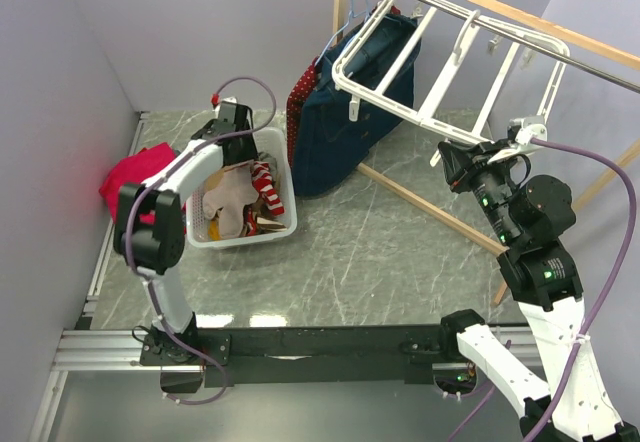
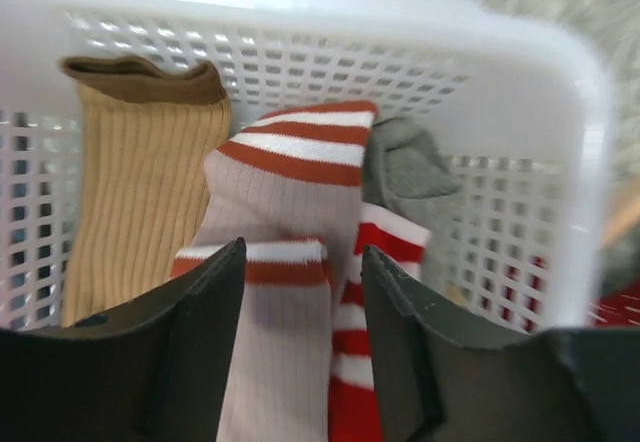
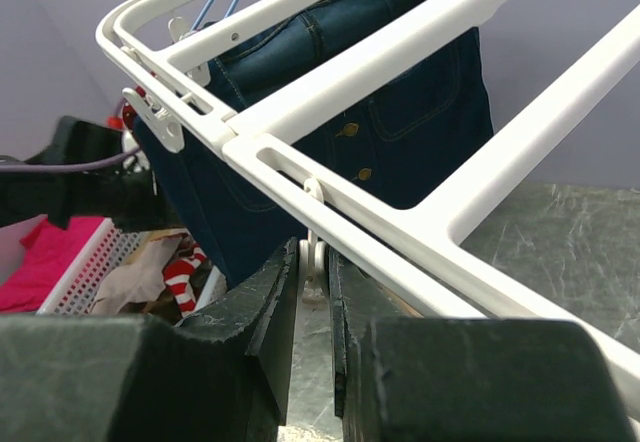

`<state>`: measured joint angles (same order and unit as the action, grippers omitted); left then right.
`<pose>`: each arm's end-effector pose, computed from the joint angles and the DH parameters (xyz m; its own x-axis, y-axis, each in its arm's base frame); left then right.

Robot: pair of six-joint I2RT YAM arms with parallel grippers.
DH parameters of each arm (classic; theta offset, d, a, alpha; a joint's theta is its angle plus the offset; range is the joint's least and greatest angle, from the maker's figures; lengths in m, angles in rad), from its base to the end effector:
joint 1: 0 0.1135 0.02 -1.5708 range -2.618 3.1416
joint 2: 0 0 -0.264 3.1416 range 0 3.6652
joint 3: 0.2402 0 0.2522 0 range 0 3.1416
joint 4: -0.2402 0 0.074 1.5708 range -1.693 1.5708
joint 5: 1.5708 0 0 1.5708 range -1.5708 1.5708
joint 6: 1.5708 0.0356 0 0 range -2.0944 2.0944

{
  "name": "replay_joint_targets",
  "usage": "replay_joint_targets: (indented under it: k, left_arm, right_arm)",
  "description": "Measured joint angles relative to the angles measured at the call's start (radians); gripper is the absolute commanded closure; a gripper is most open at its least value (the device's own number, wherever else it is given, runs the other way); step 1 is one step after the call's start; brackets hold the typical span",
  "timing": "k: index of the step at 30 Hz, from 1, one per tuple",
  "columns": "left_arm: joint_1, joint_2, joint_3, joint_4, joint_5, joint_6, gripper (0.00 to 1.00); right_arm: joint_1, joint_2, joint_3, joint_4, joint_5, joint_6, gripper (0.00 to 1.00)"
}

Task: Clip the socks to the hanger
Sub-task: Pick up the sock from the bin.

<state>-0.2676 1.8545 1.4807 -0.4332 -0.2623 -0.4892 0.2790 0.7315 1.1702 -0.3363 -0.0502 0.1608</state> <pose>0.4063 -0.1018 0.2551 -0.6535 -0.2914 -0.6985 -0.2545 0.9538 -0.1597 0.1233 0.0372 0.4594 0.0453 0.1793 -0.9827 -0.3346 0.9297 0.1542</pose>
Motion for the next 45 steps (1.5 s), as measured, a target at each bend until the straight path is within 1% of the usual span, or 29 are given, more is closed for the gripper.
replay_joint_targets:
  k: [4, 5, 6, 9, 10, 11, 15, 16, 17, 18, 23, 26, 28, 31, 34, 36, 38, 40, 41, 45]
  left_arm:
    - [0.000, 0.065, 0.023, -0.048, -0.016, 0.006, 0.47]
    - [0.000, 0.074, 0.023, -0.059, -0.021, 0.007, 0.52]
    - [0.000, 0.080, 0.023, -0.068, -0.026, 0.007, 0.62]
    - [0.000, 0.088, 0.023, -0.086, -0.037, 0.014, 0.77]
    - [0.000, 0.088, 0.023, -0.091, -0.042, 0.017, 0.78]
    - [0.000, 0.087, 0.023, -0.092, -0.044, 0.021, 0.82]
    - [0.000, 0.079, 0.022, -0.103, -0.051, 0.029, 0.84]
    - [0.000, 0.069, 0.016, -0.104, -0.051, 0.029, 0.85]
    - [0.000, 0.045, 0.003, -0.105, -0.052, 0.030, 0.89]
    - [0.000, 0.017, -0.013, -0.109, -0.052, 0.029, 0.91]
    - [-0.001, -0.210, -0.124, -0.096, -0.043, 0.019, 0.98]
    - [-0.002, -0.365, -0.222, -0.063, -0.013, -0.007, 0.97]
    - [-0.002, -0.426, -0.283, -0.044, 0.012, -0.026, 0.96]
    - [-0.003, -0.461, -0.387, -0.026, 0.057, -0.053, 0.94]
    - [-0.004, -0.459, -0.500, -0.019, 0.097, -0.080, 0.89]
    - [-0.005, -0.465, -0.573, -0.024, 0.119, -0.098, 0.76]
    - [-0.005, -0.481, -0.612, -0.029, 0.125, -0.106, 0.63]
    - [-0.005, -0.501, -0.622, -0.038, 0.124, -0.105, 0.59]
    - [-0.005, -0.511, -0.622, -0.034, 0.122, -0.100, 0.55]
    - [-0.006, -0.518, -0.597, -0.037, 0.116, -0.066, 0.51]
  right_arm:
    - [0.000, -0.002, 0.000, 0.000, -0.003, -0.002, 0.85]
    - [0.000, -0.002, 0.000, 0.000, -0.003, -0.002, 0.85]
    - [0.000, -0.003, 0.000, 0.000, -0.003, -0.002, 0.85]
    - [0.000, -0.003, 0.000, 0.000, -0.005, -0.002, 0.85]
    - [0.000, -0.003, 0.000, 0.000, -0.006, -0.002, 0.85]
    - [0.000, -0.003, 0.000, 0.000, -0.007, -0.002, 0.85]
    - [0.000, -0.003, 0.000, 0.000, -0.011, -0.002, 0.85]
    - [0.000, -0.003, 0.000, 0.000, -0.013, -0.002, 0.85]
    - [0.000, -0.003, 0.000, 0.000, -0.014, -0.002, 0.85]
    - [0.000, -0.003, 0.000, 0.000, -0.014, -0.002, 0.85]
    - [0.000, -0.005, -0.007, 0.008, -0.018, -0.002, 0.85]
    - [0.000, -0.008, -0.017, 0.013, -0.018, -0.002, 0.85]
    - [0.000, -0.009, -0.018, 0.014, -0.018, -0.002, 0.85]
    - [0.000, -0.013, -0.019, 0.016, -0.018, -0.002, 0.85]
    - [0.000, -0.017, -0.026, 0.022, -0.018, -0.002, 0.85]
    - [0.000, -0.017, -0.028, 0.023, -0.018, -0.002, 0.85]
    - [0.000, -0.017, -0.031, 0.024, -0.018, -0.002, 0.85]
    - [0.000, -0.017, -0.031, 0.026, -0.018, -0.002, 0.85]
    - [0.000, -0.017, -0.032, 0.027, -0.019, -0.002, 0.85]
    - [0.000, -0.017, -0.032, 0.030, -0.022, -0.002, 0.85]
